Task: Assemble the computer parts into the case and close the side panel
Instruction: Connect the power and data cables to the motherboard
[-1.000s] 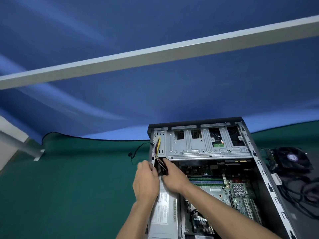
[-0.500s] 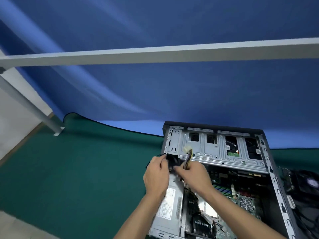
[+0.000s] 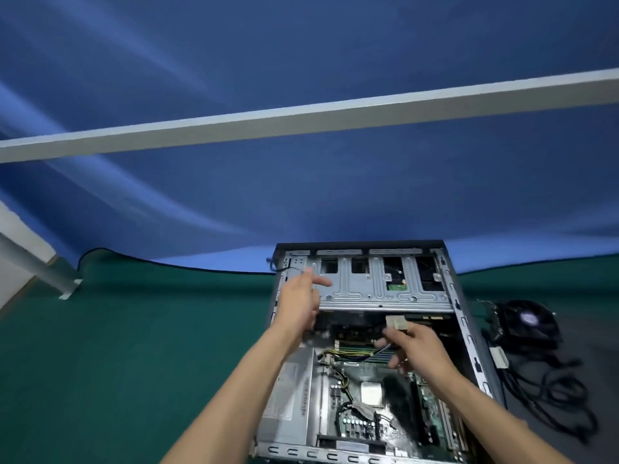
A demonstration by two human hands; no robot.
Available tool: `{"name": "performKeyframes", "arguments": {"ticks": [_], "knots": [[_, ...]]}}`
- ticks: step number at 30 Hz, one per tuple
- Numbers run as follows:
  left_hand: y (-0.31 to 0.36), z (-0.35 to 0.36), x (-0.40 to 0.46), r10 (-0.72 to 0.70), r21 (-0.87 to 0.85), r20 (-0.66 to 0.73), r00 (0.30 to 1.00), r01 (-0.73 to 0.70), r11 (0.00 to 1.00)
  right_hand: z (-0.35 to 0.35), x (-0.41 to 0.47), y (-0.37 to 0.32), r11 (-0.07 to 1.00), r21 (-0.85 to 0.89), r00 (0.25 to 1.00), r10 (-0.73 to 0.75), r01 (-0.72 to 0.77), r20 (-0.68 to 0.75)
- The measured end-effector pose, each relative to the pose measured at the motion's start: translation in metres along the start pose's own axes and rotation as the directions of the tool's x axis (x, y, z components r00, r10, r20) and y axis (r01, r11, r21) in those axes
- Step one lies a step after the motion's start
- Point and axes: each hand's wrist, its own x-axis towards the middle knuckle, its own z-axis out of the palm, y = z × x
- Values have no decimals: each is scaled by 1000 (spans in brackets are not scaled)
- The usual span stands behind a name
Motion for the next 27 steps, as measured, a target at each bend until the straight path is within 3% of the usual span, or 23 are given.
{"name": "performKeyframes", "arguments": {"ticks": [2,5,7,9,14,18,21,23,24,25,27], "knots": [[2,13,-11,147,319,163,976,-193,928,-9,-5,7,1000,-9,1000,10,-10,-14],[-3,33,-26,229,662,413,882,-463,589,-18,-13,11,1000,12,1000,18,-17,-24],[-10,44,-30,238,757,495,836,-549,355,-20,-17,13,999,33,999,22,-23,23],[-17,52,-32,244,774,546,801,-594,218,-22,-18,12,987,152,994,43,-58,99],[-32,51,-34,212,795,565,798,-594,118,-26,-17,12,838,506,949,44,-205,312],[-39,47,-33,189,802,584,789,-597,13,-22,-16,9,890,395,912,51,-226,408],[-45,48,-32,184,777,628,756,-623,-91,-15,-9,4,912,321,956,187,-254,225],[-52,49,-31,188,783,618,763,-618,-66,-12,-2,6,918,319,972,226,-234,60],[-55,50,-30,183,796,595,783,-605,-1,-11,-1,7,923,315,974,227,-222,19],[-58,50,-29,162,806,562,811,-581,113,-11,0,9,931,300,975,222,-210,-9],[-66,52,-27,48,743,499,865,-455,491,-12,-2,11,955,234,978,201,-183,-57]]}}
